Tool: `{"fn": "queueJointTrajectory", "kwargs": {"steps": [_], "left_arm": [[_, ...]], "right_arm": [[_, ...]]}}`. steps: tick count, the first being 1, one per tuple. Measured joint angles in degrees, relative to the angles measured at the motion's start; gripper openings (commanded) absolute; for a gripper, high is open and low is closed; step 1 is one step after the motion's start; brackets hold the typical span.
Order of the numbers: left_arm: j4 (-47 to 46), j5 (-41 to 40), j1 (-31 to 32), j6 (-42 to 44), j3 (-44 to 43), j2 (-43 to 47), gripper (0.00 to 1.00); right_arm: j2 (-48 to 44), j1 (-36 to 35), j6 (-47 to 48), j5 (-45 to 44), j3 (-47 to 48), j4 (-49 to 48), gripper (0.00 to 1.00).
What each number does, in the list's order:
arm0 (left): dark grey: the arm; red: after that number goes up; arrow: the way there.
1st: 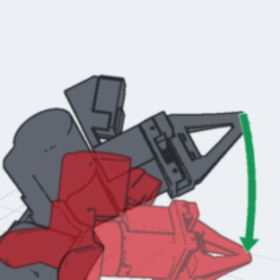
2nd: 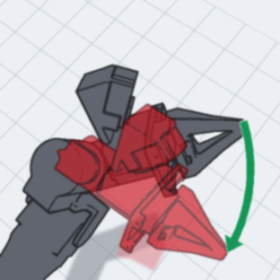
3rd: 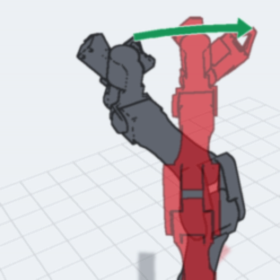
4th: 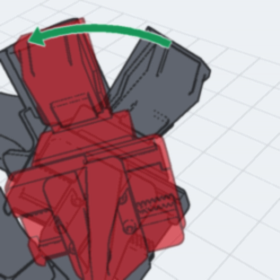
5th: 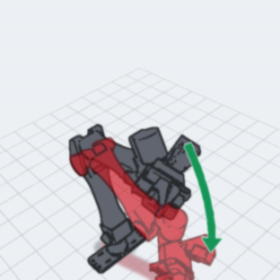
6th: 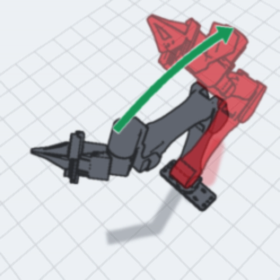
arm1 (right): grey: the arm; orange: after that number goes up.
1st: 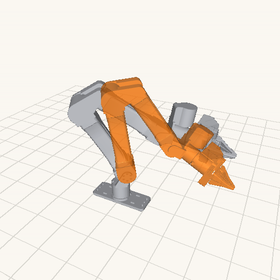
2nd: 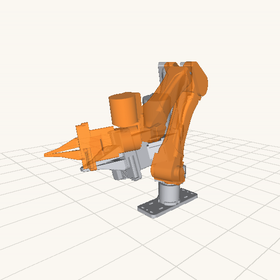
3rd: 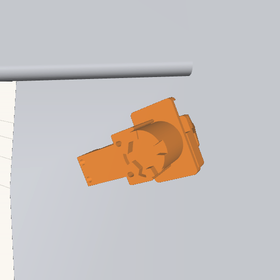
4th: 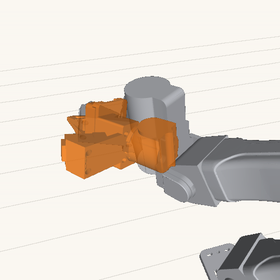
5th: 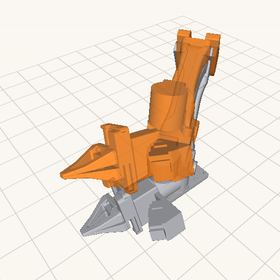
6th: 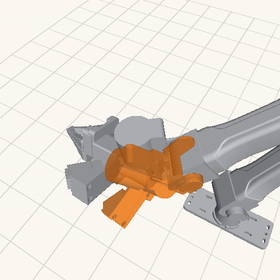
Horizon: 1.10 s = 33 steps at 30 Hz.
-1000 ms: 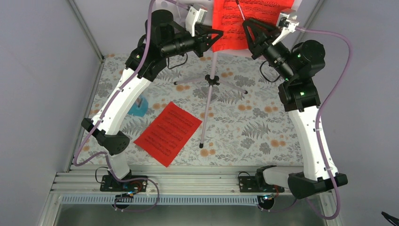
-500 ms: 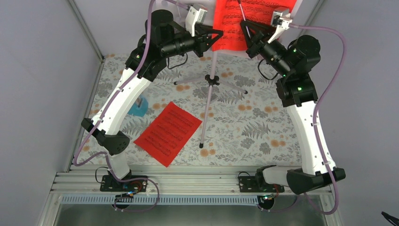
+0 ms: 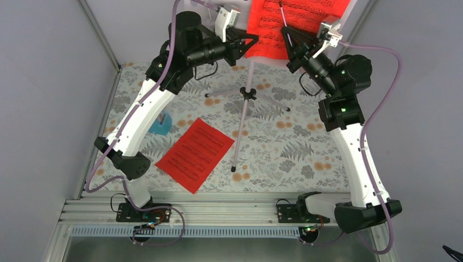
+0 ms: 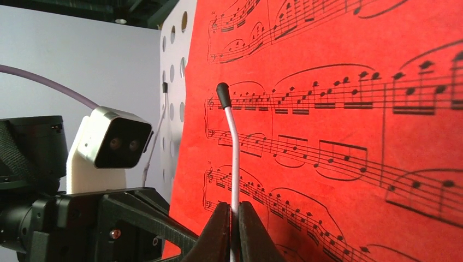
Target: Pack up the instrument practice props
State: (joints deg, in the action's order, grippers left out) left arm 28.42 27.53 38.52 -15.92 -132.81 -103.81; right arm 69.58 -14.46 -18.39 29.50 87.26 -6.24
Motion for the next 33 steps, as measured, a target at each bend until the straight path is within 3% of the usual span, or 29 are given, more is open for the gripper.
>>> {"fn": "queueJointTrajectory", "kwargs": {"steps": [9,20,33], "left_arm": [[-0.2,-2.1,0.0,-0.2,1.6,0.8,0.02],[-4.2,-4.6,-0.7,-1.8,22.3,17.5,0.02],[-6.1,-0.3,-5.3,-6.9,36.7,31.1,0.02]], "right_arm": [[-0.2,0.0,-0.1,1.2,-1.8,-4.2,0.04],[-0.2,0.0,-0.2,-0.2,-1.9,-4.3,0.03],[-0.1,0.0,-1.2,-0.8,-1.9,-4.2,0.03]]}}
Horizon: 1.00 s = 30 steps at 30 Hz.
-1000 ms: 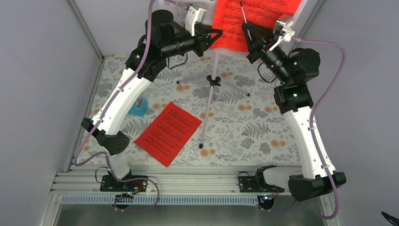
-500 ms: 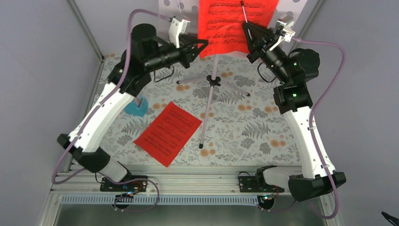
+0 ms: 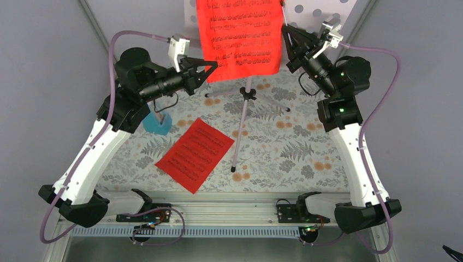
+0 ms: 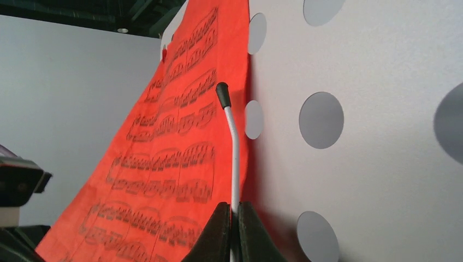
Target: Pack up the instrument practice props
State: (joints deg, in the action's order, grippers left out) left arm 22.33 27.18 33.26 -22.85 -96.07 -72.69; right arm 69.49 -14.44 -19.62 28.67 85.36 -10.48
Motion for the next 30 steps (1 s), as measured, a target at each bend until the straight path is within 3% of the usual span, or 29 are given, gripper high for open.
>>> {"fn": "queueJointTrajectory", "kwargs": {"steps": [2,7,12,20,23,30], "left_arm": [[0.0,1.8,-1.2,-0.9,2.4,1.2,0.02],[1.0,4.6,-4.5,-2.2,10.9,5.5,0.02],[1.8,6.3,-6.3,-3.3,20.3,10.6,0.02],[2.4,7.2,-6.9,-5.4,32.6,16.2,0.02],[2.7,7.4,-7.1,-6.5,34.5,16.9,0.02],[3.1,7.1,-7.2,-6.6,34.5,17.2,0.02]], "right_arm": [[0.0,0.0,-0.2,-0.1,0.0,0.0,0.04],[0.1,0.0,-1.0,-0.5,0.0,0.7,0.24],[0.1,0.0,-1.4,-0.9,-0.2,1.8,0.35],[-0.7,0.0,-1.0,-0.9,-0.9,2.9,0.33],[-0.7,0.0,-0.5,-0.5,-0.9,3.5,0.47],[-0.9,-0.1,4.6,2.3,0.2,6.7,0.65]]}}
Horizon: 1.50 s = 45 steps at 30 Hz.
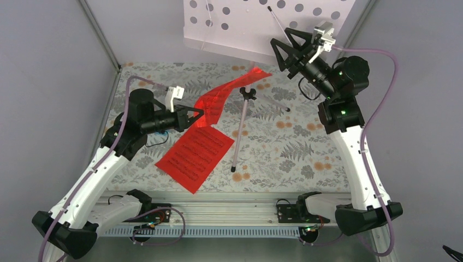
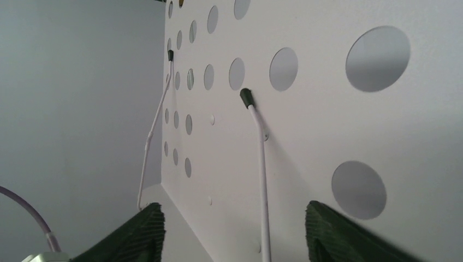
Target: Pack up the instrument practice props
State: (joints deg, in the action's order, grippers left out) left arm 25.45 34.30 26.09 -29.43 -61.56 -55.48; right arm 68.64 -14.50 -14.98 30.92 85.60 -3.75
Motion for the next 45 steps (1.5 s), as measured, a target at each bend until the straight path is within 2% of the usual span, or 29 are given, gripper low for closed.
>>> {"fn": "queueJointTrajectory", "kwargs": {"steps": [4,9,18,27,43,45], "left_arm": [[1.1,-0.6,-0.3,0.0,1.0,0.2,0.02],[3.9,-1.2,-0.9,-0.4,6.8,0.6,0.02],[10.8,-4.1,-2.7,0.1,15.0,-0.2,0.02],[13.0,-8.9,-4.8,3.6,19.8,-10.4,0.02],[13.7,-17.2,-6.4,6.7,19.7,-22.0,0.03],[14.3,-18.5,-6.4,7.0,19.2,-22.1,0.10]], "right_arm": [[-0.8,0.0,2.7,0.3,-0.1,1.9,0.80],[-3.1,0.0,4.5,-0.7,-1.7,2.5,1.00],[-10.0,0.0,5.8,-4.8,-9.4,1.8,1.00],[-14.8,0.0,6.4,-9.4,-14.5,1.3,1.00],[-21.6,0.0,6.3,-19.4,-23.5,1.9,1.00],[-22.5,0.0,6.1,-20.5,-24.7,1.4,1.00]]}}
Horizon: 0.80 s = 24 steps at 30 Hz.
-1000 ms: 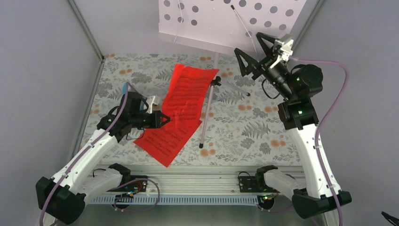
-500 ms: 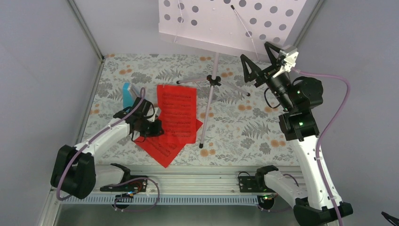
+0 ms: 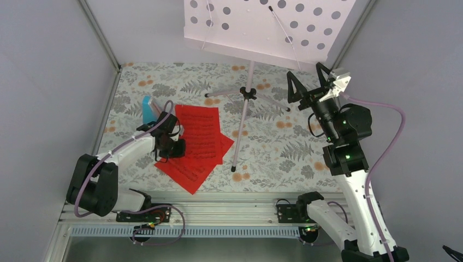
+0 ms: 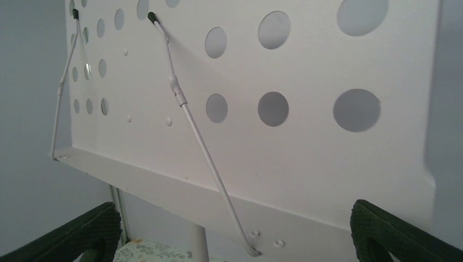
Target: Pack up the instrument practice props
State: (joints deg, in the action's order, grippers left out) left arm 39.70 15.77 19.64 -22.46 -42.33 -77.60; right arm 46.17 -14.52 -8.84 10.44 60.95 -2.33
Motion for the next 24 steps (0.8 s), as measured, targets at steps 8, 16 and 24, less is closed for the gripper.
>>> {"fn": "queueJointTrajectory", "kwargs": {"steps": [8,16,24], "left_arm": [[2.1,-4.1,0.0,1.6,-2.1,1.8,0.99],[3.3,-8.9,0.0,4.5,-10.7,10.1,1.00],[-8.3,-14.5,-0.1,9.7,-15.0,20.7,1.00]], "right_arm": [[-3.2,0.0,-0.6,-2.3,-3.8,-1.4,1.00],[-8.3,0.0,-2.6,-3.0,-10.1,1.3,1.00],[-7.7,0.0,-10.9,-0.5,-16.6,4.2,1.00]]}}
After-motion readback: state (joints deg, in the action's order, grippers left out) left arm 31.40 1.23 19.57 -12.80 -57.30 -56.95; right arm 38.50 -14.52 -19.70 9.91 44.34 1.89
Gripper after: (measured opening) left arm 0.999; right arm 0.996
